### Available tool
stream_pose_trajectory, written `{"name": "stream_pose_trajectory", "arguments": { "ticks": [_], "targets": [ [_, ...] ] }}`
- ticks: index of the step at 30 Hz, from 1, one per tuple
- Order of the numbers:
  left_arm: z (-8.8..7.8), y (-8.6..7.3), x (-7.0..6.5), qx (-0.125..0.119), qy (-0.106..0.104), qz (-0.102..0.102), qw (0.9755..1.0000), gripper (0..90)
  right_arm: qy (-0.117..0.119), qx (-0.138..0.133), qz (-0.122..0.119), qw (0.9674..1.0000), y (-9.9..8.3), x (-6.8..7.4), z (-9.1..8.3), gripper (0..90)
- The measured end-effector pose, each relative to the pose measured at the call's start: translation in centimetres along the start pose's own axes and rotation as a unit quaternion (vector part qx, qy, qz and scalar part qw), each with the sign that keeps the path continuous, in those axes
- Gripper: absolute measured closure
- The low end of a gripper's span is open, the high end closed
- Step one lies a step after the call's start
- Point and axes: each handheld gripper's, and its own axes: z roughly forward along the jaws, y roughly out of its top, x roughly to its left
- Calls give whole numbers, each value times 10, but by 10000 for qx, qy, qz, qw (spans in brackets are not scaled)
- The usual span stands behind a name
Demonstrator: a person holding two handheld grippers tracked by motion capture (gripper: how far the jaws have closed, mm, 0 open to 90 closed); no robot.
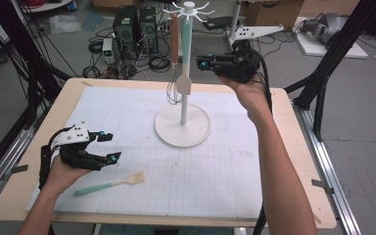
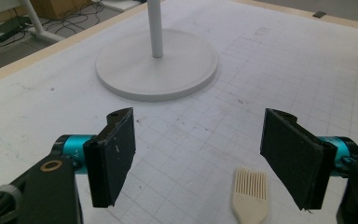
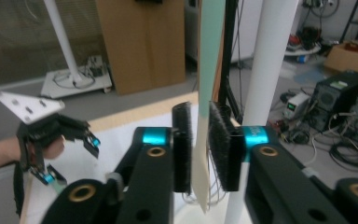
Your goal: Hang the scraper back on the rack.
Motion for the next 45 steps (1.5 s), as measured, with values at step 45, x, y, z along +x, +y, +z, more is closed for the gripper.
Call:
{"name": "stream_pose_trajectory", "arguments": {
  "ticks": [45],
  "targets": [
    [-2,0,1,-37,2,-4,10000,268,-142,-363,-91,9992,67,5,0,894]
  ]
}}
